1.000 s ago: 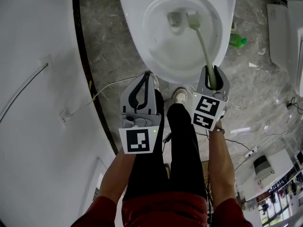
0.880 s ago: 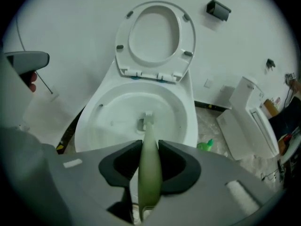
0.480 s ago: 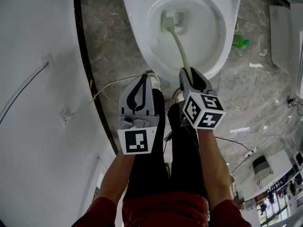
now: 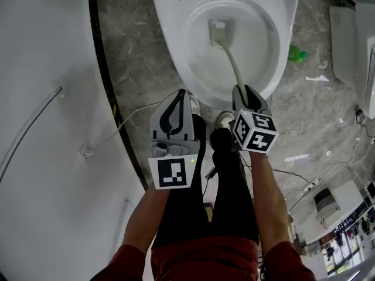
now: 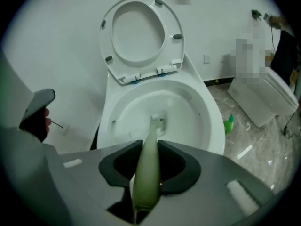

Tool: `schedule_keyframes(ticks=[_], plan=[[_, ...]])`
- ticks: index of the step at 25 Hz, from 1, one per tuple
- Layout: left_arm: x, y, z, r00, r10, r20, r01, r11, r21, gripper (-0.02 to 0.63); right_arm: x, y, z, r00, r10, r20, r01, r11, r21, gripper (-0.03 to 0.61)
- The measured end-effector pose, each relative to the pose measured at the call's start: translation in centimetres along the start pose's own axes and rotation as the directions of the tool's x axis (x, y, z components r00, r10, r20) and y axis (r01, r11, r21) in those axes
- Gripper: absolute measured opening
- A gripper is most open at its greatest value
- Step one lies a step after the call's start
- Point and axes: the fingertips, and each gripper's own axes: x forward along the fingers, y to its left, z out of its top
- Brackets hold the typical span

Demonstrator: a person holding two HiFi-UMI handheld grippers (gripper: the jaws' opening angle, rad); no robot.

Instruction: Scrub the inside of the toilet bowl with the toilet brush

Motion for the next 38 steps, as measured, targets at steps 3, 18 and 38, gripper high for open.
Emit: schedule_keyframes(ticks=[3, 18, 38], plan=[[0.8, 0.3, 0.1, 1.000, -0.028, -0.004, 0.028, 1.000, 0.011, 0.005, 0.0, -1.9, 1.2, 0.991, -0.131, 0.040, 0.134, 0.986, -0.101, 0.120], [3.8, -3.4, 0.6, 0.999, -0.013, -0.040, 0.014, 1.000, 0.014, 0.005, -1.8, -3.5, 3.4, 0.972, -0.198, 0.124, 0.230, 0.905, -0.358, 0.120], [3.4, -2.7, 1.3, 0.997, 0.070, -0.039, -0.070, 0.998, 0.001, 0.005, 0.9, 1.3, 6.5, 0.998, -0.058, 0.032, 0.066, 0.853, -0.518, 0.121]])
